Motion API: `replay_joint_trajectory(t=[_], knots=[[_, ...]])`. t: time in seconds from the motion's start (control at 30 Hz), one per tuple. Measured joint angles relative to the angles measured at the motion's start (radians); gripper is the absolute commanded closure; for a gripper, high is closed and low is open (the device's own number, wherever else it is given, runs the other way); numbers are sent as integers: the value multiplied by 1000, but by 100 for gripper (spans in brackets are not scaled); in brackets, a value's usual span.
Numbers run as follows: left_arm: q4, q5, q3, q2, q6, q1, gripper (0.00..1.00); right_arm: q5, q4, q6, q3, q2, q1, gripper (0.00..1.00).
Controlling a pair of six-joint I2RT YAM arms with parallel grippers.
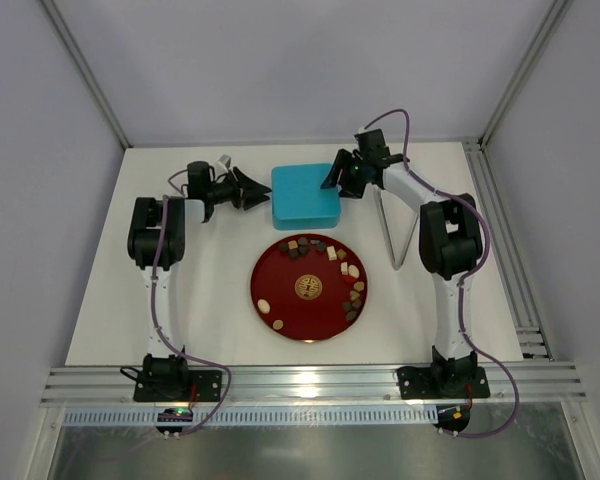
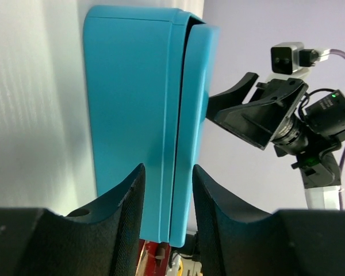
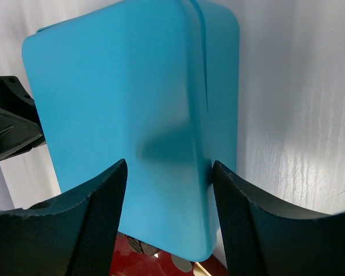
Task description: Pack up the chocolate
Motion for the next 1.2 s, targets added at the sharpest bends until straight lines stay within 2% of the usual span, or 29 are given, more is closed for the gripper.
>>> replay_joint_trajectory(t=[0.5, 1.2], knots=[[-96, -23, -48, -47, 83, -9, 69, 25, -69, 0, 59, 33, 5, 46], [-219, -63, -74, -90, 182, -11, 82, 36, -110, 0, 95, 35, 7, 46]])
